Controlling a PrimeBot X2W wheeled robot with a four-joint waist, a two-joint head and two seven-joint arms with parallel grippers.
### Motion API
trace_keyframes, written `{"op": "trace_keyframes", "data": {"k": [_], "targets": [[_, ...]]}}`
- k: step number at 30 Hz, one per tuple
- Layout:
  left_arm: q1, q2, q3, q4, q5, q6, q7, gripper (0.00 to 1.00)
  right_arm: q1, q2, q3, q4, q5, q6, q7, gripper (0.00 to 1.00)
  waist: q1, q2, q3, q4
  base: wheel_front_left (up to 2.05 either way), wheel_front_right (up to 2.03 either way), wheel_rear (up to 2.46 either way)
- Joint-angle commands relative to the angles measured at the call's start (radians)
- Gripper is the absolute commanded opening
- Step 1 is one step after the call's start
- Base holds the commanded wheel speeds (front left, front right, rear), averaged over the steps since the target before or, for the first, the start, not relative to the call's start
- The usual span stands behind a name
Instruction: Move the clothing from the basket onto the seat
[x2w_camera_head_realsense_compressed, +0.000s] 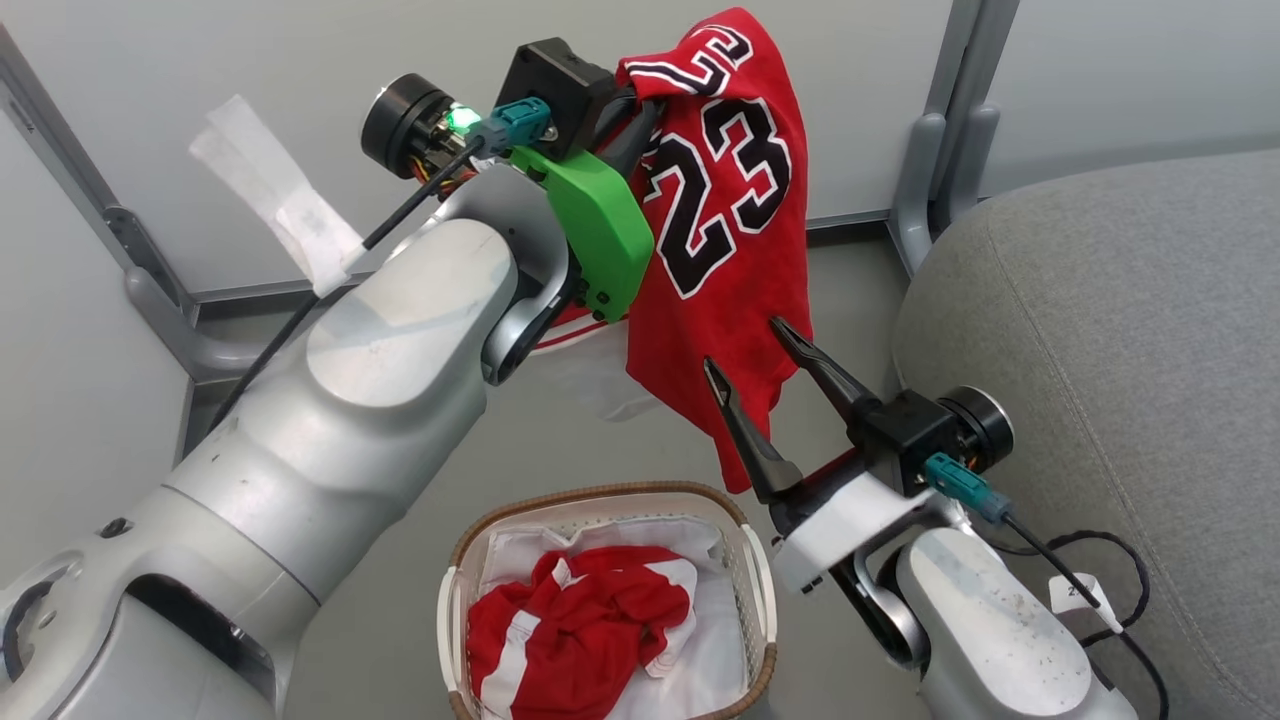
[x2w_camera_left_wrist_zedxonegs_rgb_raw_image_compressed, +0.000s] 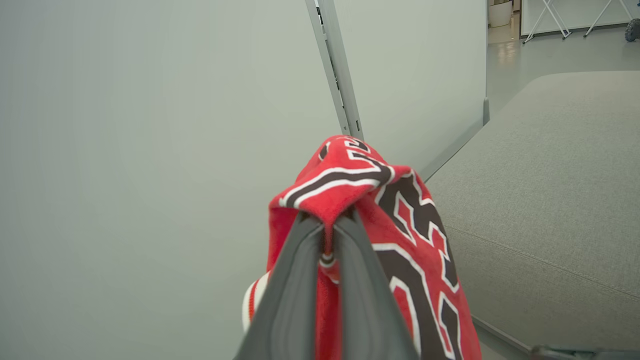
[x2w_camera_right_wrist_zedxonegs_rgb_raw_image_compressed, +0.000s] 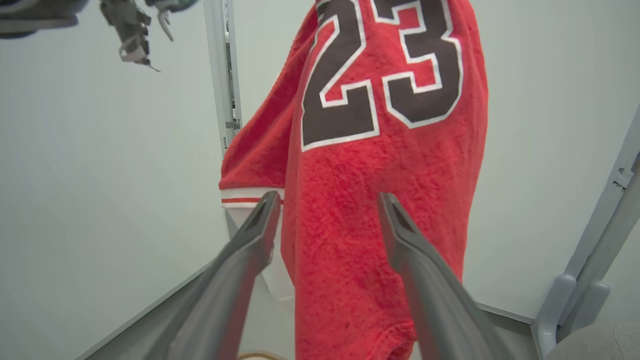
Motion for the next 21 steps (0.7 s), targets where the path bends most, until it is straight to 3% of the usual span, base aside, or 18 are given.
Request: {"op": "trace_keyframes", "data": {"k": [1,9,21], "targets": [[-0.02,-0.008,-0.004,0.003,-0.009,0.004,0.002,0.0,-0.016,-0.005,-0.004,0.035,-0.017,-0.001,-0.002,1.0,0.0001,0.0,-0.001,0.01,0.0,0.0,0.0],[-0.03,-0.049,-0.022,-0.015,-0.014,0.002,0.017,0.0,-0.089,-0.004,-0.03,0.189,-0.034,-0.001,-0.002,1.0,0.0001,0.0,0.001,0.055,0.0,0.0,0.0],[-0.022,-0.062,-0.044,-0.061,-0.015,0.015,0.032,0.0,-0.132,-0.005,0.034,0.173,0.028,-0.001,-0.002,1.0,0.0001,0.0,0.007,0.08,0.0,0.0,0.0]]}}
